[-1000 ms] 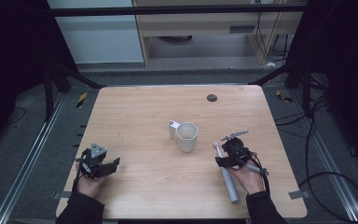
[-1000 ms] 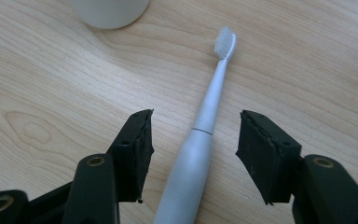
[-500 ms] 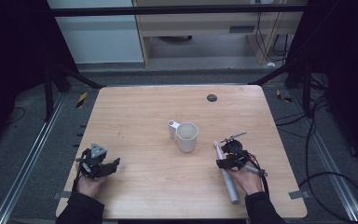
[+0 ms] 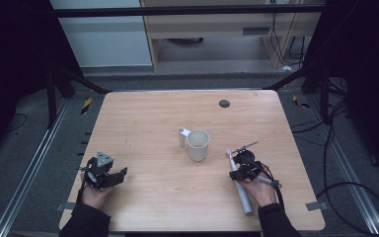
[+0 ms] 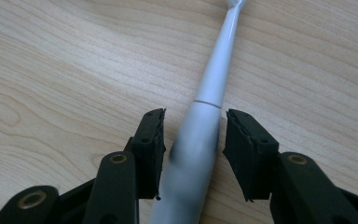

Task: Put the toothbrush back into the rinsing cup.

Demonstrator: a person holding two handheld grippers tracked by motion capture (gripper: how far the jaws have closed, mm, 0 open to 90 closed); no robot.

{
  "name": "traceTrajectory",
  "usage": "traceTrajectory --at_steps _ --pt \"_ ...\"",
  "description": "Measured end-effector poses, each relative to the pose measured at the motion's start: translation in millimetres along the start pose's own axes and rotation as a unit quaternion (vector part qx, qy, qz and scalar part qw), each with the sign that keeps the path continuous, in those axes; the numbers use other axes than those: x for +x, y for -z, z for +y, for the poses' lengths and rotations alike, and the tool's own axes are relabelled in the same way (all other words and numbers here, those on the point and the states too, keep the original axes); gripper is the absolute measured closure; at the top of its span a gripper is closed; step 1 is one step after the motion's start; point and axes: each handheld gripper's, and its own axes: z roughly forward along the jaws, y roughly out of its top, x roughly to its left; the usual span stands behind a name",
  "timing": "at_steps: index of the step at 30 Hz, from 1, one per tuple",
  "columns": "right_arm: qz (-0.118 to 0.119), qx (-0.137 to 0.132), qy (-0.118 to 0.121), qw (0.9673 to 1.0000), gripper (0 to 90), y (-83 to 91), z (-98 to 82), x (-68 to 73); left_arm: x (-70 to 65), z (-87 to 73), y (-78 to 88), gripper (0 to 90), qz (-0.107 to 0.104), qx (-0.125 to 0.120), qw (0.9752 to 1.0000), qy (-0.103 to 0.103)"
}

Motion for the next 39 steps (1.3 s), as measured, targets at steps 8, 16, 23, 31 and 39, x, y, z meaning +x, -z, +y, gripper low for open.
traceTrajectory --at_steps 8,16,23,31,39 --pt "-0.002 0.007 0.003 1.0000 61.5 -5.6 -0.8 0.4 0.0 0.0 -0.1 37.2 0.000 0.001 1.0000 0.000" --pt "-0.002 0.008 0.008 0.9999 66.6 -5.5 -0.6 2.3 -0.1 0.0 -0.1 37.2 -0.001 0.001 1.0000 -0.001" --pt "0.001 0.008 0.023 0.9997 67.5 -5.2 -1.0 0.4 -0.1 0.0 -0.5 37.2 -0.001 0.003 1.0000 -0.002" --pt "0.003 0.008 0.027 0.9996 67.8 -1.7 -1.0 0.8 0.1 0.1 -0.6 37.3 -0.001 0.003 1.0000 0.000" --pt "0.011 -0.018 0.021 0.9995 68.1 7.5 -0.8 -1.6 0.1 0.0 -0.6 37.2 -0.001 0.003 1.0000 0.000"
